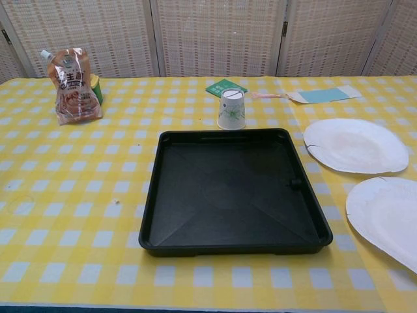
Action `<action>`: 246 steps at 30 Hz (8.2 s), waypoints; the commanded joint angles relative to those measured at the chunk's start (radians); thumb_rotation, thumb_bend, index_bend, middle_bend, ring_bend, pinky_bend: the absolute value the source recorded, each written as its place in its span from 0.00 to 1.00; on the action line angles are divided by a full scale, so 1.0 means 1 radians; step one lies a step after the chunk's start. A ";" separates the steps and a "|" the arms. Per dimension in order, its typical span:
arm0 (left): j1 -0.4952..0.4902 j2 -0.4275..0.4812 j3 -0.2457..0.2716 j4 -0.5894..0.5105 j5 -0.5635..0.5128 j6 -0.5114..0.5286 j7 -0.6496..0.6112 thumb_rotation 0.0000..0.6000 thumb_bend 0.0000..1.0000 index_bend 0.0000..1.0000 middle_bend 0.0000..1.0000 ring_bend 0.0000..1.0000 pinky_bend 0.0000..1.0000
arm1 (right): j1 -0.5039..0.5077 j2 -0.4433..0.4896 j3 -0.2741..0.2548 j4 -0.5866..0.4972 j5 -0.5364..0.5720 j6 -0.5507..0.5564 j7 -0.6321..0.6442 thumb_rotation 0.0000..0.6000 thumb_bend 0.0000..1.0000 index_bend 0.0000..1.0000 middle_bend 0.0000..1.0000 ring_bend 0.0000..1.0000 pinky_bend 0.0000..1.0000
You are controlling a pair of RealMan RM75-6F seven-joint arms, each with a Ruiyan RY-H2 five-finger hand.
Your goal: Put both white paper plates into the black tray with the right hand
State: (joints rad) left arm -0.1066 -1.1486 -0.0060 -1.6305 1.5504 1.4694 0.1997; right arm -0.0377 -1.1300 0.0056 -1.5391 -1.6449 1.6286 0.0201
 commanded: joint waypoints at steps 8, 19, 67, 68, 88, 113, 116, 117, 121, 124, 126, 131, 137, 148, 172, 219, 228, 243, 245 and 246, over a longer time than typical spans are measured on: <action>0.005 -0.007 0.011 0.012 0.072 0.051 -0.015 1.00 0.42 0.00 0.00 0.00 0.00 | 0.013 -0.049 0.022 0.064 0.006 0.010 -0.035 1.00 0.28 0.01 0.00 0.00 0.00; 0.015 -0.016 0.018 0.028 0.076 0.057 -0.004 1.00 0.42 0.00 0.00 0.00 0.00 | -0.012 -0.060 -0.089 0.292 -0.126 0.029 0.000 1.00 0.28 0.36 0.00 0.00 0.00; -0.011 -0.016 0.030 0.003 0.043 -0.023 0.021 1.00 0.42 0.00 0.00 0.00 0.00 | 0.063 -0.435 -0.177 0.747 -0.164 -0.070 0.210 1.00 0.29 0.49 0.00 0.00 0.00; -0.010 -0.015 0.029 0.002 0.045 -0.019 0.020 1.00 0.42 0.00 0.00 0.00 0.00 | 0.067 -0.439 -0.178 0.747 -0.164 -0.076 0.207 1.00 0.29 0.49 0.00 0.00 0.00; -0.002 0.004 0.031 -0.001 0.054 0.001 -0.011 1.00 0.42 0.00 0.00 0.00 0.00 | 0.113 -0.461 -0.185 0.714 -0.157 -0.134 0.176 1.00 0.40 0.53 0.00 0.00 0.00; 0.001 0.004 0.028 0.003 0.051 0.006 -0.015 1.00 0.42 0.00 0.00 0.00 0.00 | 0.102 -0.394 -0.100 0.652 -0.152 0.143 0.222 1.00 0.46 0.70 0.09 0.01 0.00; 0.001 0.005 0.028 0.002 0.050 0.006 -0.017 1.00 0.42 0.00 0.00 0.00 0.00 | 0.101 -0.369 -0.070 0.621 -0.152 0.208 0.205 1.00 0.46 0.70 0.09 0.02 0.00; 0.001 0.006 0.027 0.001 0.049 0.006 -0.018 1.00 0.42 0.00 0.00 0.00 0.00 | 0.101 -0.361 -0.064 0.609 -0.150 0.218 0.201 1.00 0.46 0.70 0.09 0.02 0.00; 0.002 0.008 0.026 0.002 0.049 0.009 -0.024 1.00 0.42 0.00 0.00 0.00 0.00 | 0.116 -0.317 -0.045 0.534 -0.157 0.236 0.190 1.00 0.46 0.70 0.09 0.02 0.00; 0.001 0.009 0.026 0.001 0.049 0.008 -0.028 1.00 0.42 0.00 0.00 0.00 0.00 | 0.141 -0.290 -0.032 0.473 -0.181 0.244 0.156 1.00 0.46 0.70 0.09 0.02 0.00; 0.001 0.010 0.027 0.001 0.051 0.006 -0.029 1.00 0.42 0.00 0.00 0.00 0.00 | 0.166 -0.276 -0.023 0.429 -0.204 0.239 0.131 1.00 0.46 0.70 0.09 0.02 0.00; 0.000 0.012 0.028 0.001 0.051 0.003 -0.034 1.00 0.42 0.00 0.00 0.00 0.00 | 0.254 -0.260 -0.004 0.321 -0.247 0.142 0.058 1.00 0.46 0.70 0.09 0.02 0.00; 0.004 0.025 0.015 0.001 0.026 0.010 -0.058 1.00 0.42 0.00 0.00 0.00 0.00 | 0.361 -0.294 0.021 0.240 -0.267 -0.002 -0.005 1.00 0.46 0.70 0.08 0.02 0.00; 0.008 0.039 0.010 -0.001 0.009 0.008 -0.084 1.00 0.42 0.00 0.00 0.00 0.00 | 0.517 -0.401 0.053 0.240 -0.243 -0.226 -0.064 1.00 0.46 0.70 0.08 0.02 0.00; 0.028 0.057 -0.008 -0.012 -0.015 0.042 -0.120 1.00 0.42 0.00 0.00 0.00 0.00 | 0.657 -0.447 0.042 0.184 -0.069 -0.542 -0.170 1.00 0.46 0.12 0.00 0.00 0.00; 0.036 0.068 -0.006 0.000 0.010 0.054 -0.108 1.00 0.42 0.00 0.00 0.00 0.00 | 0.518 -0.227 -0.032 0.126 0.042 -0.384 -0.166 1.00 0.24 0.22 0.00 0.00 0.00; 0.026 0.057 -0.006 0.000 0.008 0.035 -0.092 1.00 0.42 0.00 0.00 0.00 0.00 | 0.432 -0.337 -0.054 0.399 0.045 -0.307 0.009 1.00 0.24 0.36 0.00 0.00 0.00; 0.023 0.044 -0.011 0.013 0.002 0.035 -0.089 1.00 0.46 0.00 0.00 0.00 0.00 | 0.378 -0.443 -0.034 0.655 0.059 -0.259 0.209 1.00 0.29 0.40 0.00 0.00 0.00; 0.020 0.041 -0.011 0.015 0.001 0.029 -0.086 1.00 0.46 0.00 0.00 0.00 0.00 | 0.379 -0.452 -0.026 0.676 0.062 -0.259 0.223 1.00 0.31 0.40 0.00 0.00 0.00; 0.018 0.040 -0.010 0.015 0.000 0.024 -0.082 1.00 0.46 0.00 0.00 0.00 0.00 | 0.381 -0.460 -0.020 0.692 0.067 -0.262 0.222 1.00 0.32 0.40 0.00 0.00 0.00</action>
State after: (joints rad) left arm -0.0868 -1.1072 -0.0166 -1.6163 1.5514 1.4960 0.1150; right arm 0.3435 -1.5726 -0.0258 -0.8815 -1.5847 1.3669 0.2301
